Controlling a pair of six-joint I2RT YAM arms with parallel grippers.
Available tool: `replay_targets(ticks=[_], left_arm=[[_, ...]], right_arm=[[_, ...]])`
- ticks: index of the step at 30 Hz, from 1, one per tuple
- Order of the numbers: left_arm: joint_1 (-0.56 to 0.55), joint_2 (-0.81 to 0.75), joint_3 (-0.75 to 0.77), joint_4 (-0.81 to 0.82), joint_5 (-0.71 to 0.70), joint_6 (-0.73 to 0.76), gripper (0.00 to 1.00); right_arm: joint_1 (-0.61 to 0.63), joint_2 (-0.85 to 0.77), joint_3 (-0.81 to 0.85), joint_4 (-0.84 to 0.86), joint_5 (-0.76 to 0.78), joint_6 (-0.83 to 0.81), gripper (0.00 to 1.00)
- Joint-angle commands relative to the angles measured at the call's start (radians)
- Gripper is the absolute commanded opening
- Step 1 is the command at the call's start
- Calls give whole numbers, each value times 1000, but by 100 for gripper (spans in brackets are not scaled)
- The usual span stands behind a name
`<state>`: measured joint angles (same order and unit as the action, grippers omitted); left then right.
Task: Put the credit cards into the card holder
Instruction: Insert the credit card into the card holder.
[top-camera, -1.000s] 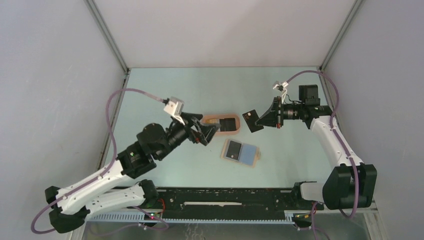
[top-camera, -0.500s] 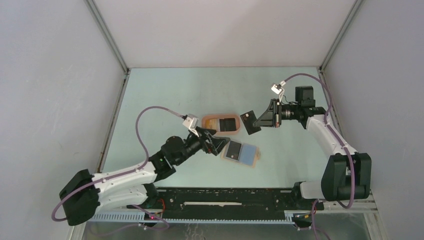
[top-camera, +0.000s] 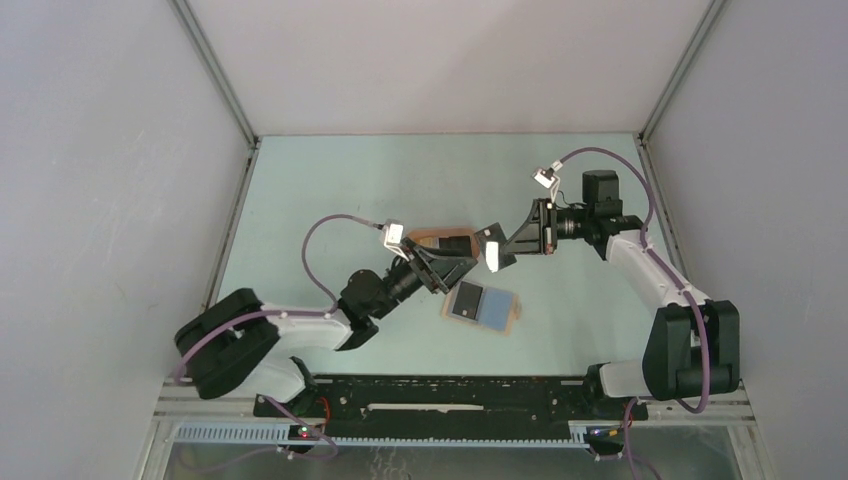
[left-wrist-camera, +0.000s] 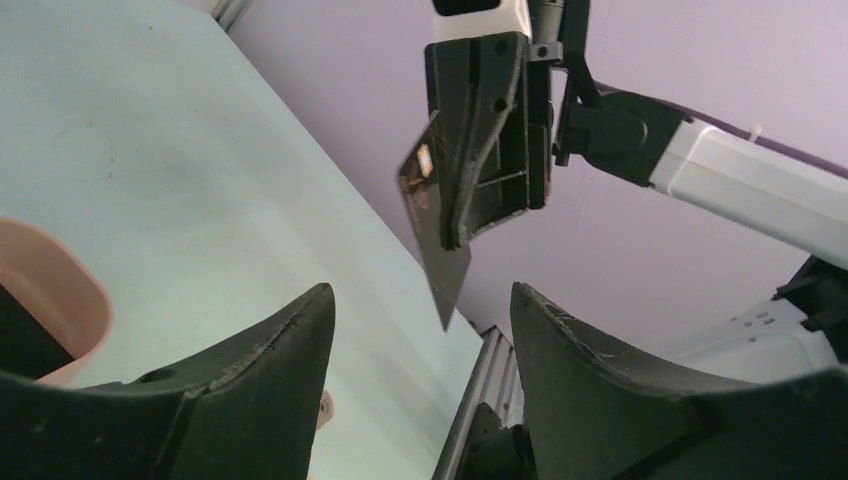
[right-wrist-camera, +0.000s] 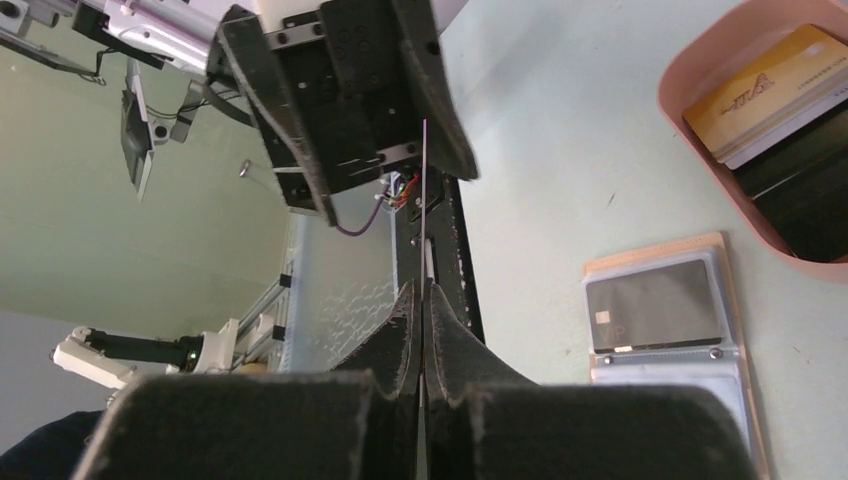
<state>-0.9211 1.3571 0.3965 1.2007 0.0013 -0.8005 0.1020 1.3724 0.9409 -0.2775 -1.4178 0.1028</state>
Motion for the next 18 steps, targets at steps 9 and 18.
replay_targets(ticks=[9, 18], left_arm=[[61, 183, 169, 221, 115, -156, 53], [87, 225, 200, 219, 190, -186, 38]], right_arm=[[24, -24, -2, 37, -55, 10, 0], [33, -25, -1, 33, -62, -3, 0]])
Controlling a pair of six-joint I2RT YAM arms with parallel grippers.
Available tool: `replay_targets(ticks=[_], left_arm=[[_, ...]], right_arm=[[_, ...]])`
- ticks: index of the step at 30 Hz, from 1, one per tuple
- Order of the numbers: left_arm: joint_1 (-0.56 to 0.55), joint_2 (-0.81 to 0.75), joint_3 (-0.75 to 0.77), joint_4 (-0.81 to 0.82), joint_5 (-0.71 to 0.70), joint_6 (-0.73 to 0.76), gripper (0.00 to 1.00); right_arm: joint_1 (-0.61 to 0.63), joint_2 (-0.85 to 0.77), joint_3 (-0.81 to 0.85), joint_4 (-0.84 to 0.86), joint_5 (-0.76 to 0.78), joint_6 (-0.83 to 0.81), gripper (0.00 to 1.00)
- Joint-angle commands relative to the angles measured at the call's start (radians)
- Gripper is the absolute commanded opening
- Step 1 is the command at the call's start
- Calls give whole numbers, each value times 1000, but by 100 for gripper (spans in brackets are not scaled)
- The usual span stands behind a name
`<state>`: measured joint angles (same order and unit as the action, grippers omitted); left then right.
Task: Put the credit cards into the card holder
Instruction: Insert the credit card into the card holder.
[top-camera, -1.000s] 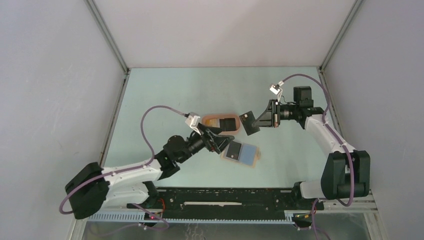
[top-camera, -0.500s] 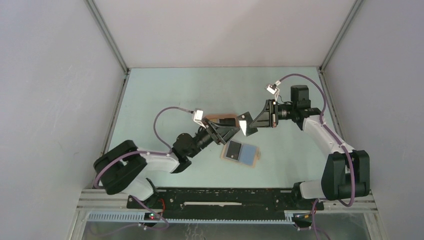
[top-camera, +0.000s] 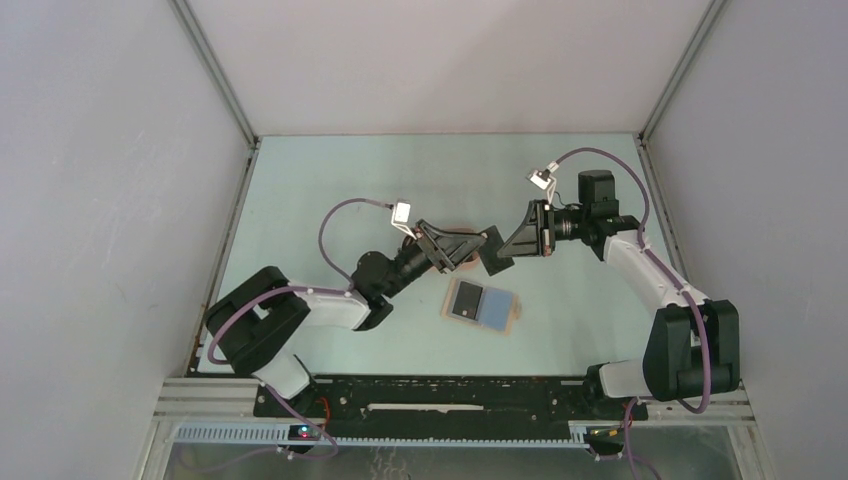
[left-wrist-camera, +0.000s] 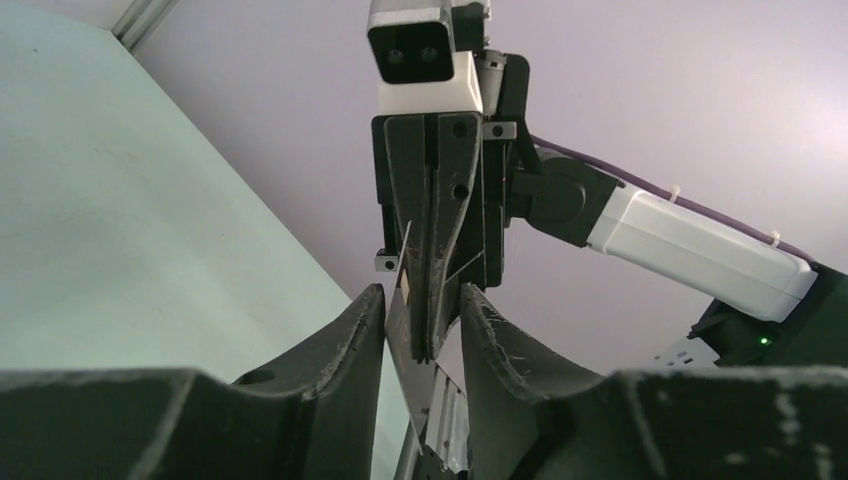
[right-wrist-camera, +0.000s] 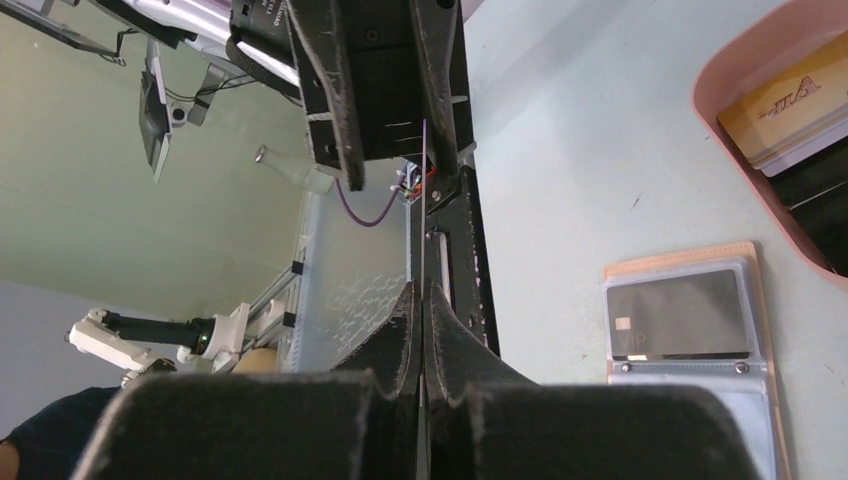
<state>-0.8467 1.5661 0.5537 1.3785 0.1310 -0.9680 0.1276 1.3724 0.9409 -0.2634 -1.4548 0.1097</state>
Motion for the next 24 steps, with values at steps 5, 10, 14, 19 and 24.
replay_targets(ticks=[5, 10, 14, 19, 24], left_arm=[[19, 27, 58, 34, 105, -18, 21], [34, 14, 45, 34, 135, 2, 0], [54, -28, 11, 25, 185, 38, 0], [102, -129, -73, -39, 277, 84, 0], [115, -383, -103, -561, 289, 321, 0]], right_arm=[[10, -22, -1, 18, -26, -15, 0], [10, -23, 2, -2, -16, -40, 0], [15, -8, 110, -318, 7, -344, 32], [14, -44, 218, -652, 150, -764, 59], [-1, -150, 171, -716, 331, -1011, 61]])
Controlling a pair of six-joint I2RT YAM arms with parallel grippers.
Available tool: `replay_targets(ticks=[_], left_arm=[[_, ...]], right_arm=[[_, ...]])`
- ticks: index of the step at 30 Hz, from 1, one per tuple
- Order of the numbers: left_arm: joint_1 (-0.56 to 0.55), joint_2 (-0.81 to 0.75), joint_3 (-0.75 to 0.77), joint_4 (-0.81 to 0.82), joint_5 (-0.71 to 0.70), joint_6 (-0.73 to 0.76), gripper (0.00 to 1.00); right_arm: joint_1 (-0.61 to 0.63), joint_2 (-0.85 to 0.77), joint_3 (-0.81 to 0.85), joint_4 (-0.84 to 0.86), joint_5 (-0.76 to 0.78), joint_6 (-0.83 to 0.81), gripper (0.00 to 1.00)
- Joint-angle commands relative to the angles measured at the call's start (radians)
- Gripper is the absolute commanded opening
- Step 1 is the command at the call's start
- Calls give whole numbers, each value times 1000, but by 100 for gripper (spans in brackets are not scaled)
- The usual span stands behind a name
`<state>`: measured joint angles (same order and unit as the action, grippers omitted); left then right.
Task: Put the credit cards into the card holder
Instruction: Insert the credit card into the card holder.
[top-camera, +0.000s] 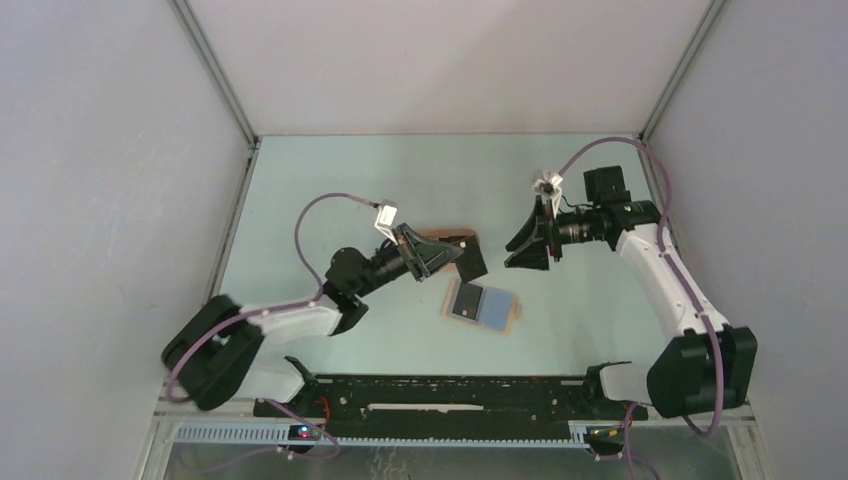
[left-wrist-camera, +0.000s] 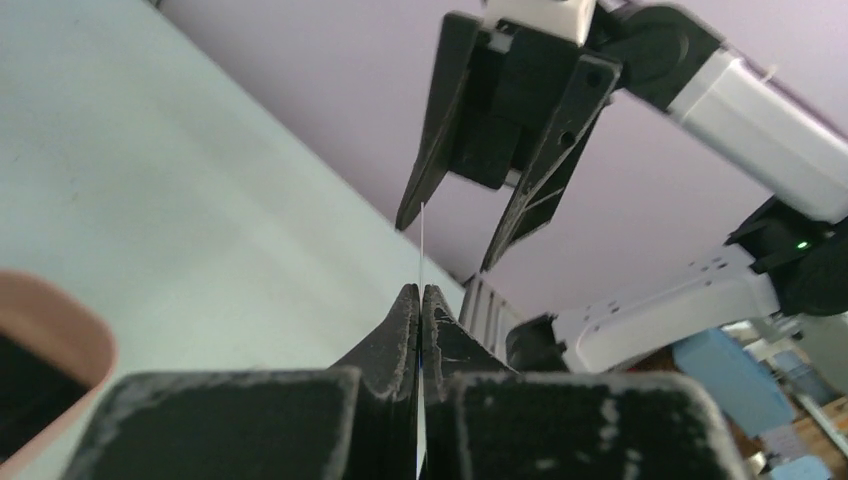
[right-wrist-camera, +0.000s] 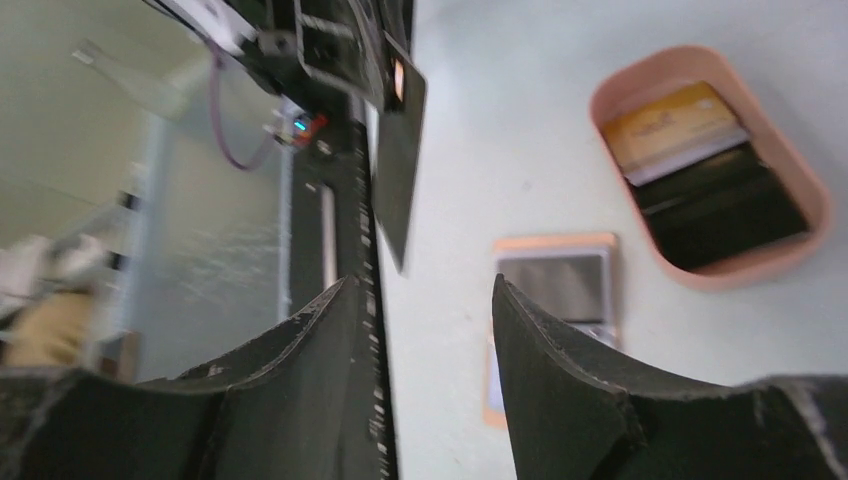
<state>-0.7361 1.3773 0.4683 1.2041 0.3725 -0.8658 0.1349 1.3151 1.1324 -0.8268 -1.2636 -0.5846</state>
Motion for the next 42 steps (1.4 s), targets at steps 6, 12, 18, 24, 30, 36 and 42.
replay_targets(ticks=[6, 12, 18, 24, 30, 36, 42], left_arm=[[5, -385, 5, -824, 51, 393, 0], [5, -368, -44, -737, 84, 360, 0], [4, -211, -67, -514, 118, 269, 0], [5, -35, -14, -418, 125, 248, 0], [4, 93, 69, -407, 120, 256, 0], [5, 170, 116, -378, 131, 261, 0], [5, 268, 160, -318, 165, 235, 0]], right_arm=[[51, -241, -244, -248, 232, -869, 66], [246, -284, -442, -123, 371, -1130, 68], [481, -182, -467, 125, 632, -946, 57], [571, -51, -446, 204, 768, -852, 44], [571, 17, -445, 256, 839, -819, 38], [560, 46, -445, 247, 876, -828, 37], [512, 32, -446, 175, 876, -881, 32]])
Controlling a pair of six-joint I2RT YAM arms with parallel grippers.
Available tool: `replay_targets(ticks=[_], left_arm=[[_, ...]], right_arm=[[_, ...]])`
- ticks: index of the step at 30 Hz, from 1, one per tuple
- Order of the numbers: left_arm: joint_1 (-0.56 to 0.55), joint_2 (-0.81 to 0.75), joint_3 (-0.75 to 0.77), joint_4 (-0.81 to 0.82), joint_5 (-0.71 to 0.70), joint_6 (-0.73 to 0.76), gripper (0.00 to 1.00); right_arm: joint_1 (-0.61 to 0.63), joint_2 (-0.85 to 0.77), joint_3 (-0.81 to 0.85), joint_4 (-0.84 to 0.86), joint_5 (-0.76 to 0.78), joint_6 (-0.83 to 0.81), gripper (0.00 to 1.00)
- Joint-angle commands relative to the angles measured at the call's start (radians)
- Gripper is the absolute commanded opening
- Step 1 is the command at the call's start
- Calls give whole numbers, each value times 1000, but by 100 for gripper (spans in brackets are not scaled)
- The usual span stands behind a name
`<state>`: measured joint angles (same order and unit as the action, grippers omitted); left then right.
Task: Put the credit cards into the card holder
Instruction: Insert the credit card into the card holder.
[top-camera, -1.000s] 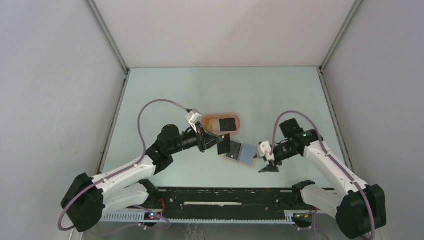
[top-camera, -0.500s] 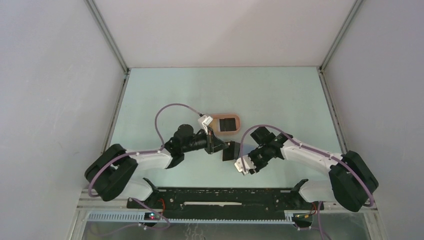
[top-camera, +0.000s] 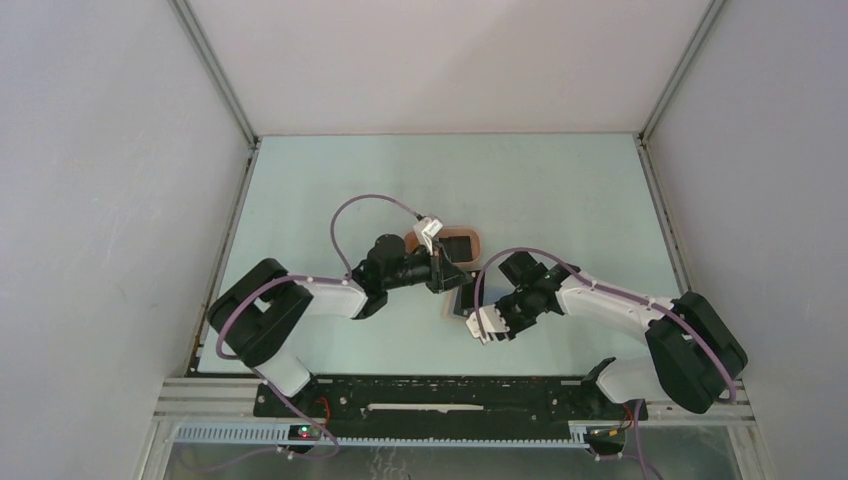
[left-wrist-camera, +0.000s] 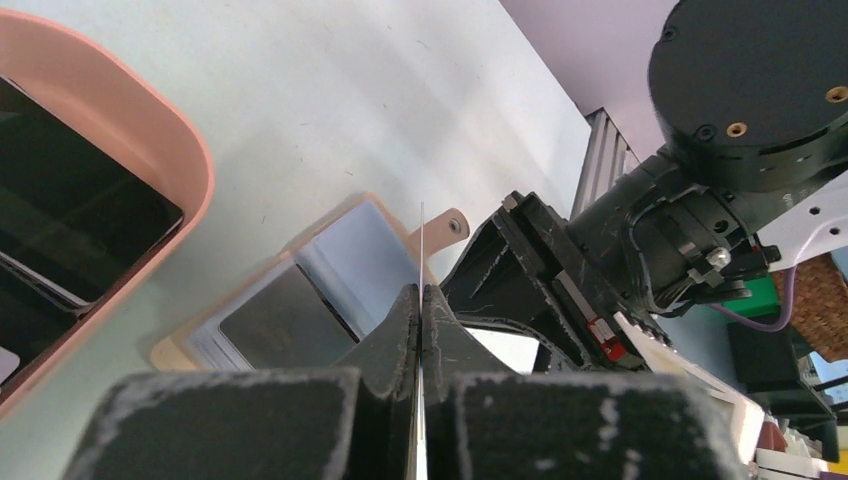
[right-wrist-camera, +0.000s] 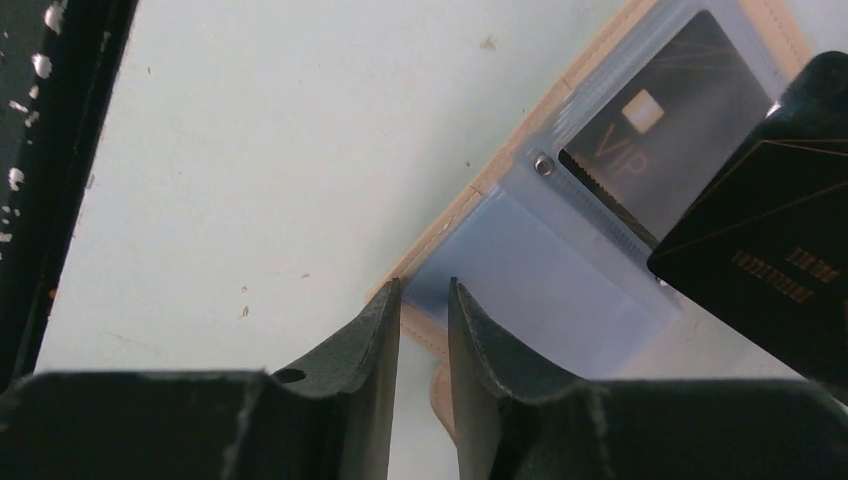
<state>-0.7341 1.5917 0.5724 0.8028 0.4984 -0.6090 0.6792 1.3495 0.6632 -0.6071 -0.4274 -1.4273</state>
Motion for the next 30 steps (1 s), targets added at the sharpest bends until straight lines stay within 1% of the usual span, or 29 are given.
replay_targets(ticks=[1, 5, 11, 13, 16, 19, 20, 23, 26, 30], left_arm=[[4, 66, 61, 93, 42, -26, 0], [4, 105, 76, 108, 42, -36, 0], [6, 139, 83, 112, -11, -61, 0], [7, 150, 79, 126, -28, -81, 0], [7, 158, 68, 152, -61, -125, 0], [6, 146, 47, 174, -109, -146, 0], [6, 140, 38, 181, -123, -151, 0], [6, 140, 13, 227, -160, -187, 0], [6, 162, -11, 295, -181, -226, 0], [-2, 190, -31, 345, -191, -263, 0]], right_arm=[[-38, -4, 24, -53, 44, -42, 30], [-64, -10, 24, -83, 46, -54, 29], [-114, -22, 27, -98, 37, -48, 29], [-133, -39, 41, -120, -7, -37, 32], [-142, -83, 65, -140, -68, 18, 44], [-139, -113, 94, -179, -131, 26, 49], [-137, -116, 103, -185, -149, 37, 49], [-135, -113, 113, -174, -186, 75, 48], [-139, -91, 112, -98, -194, 150, 42], [-138, -39, 110, -50, -154, 186, 38]])
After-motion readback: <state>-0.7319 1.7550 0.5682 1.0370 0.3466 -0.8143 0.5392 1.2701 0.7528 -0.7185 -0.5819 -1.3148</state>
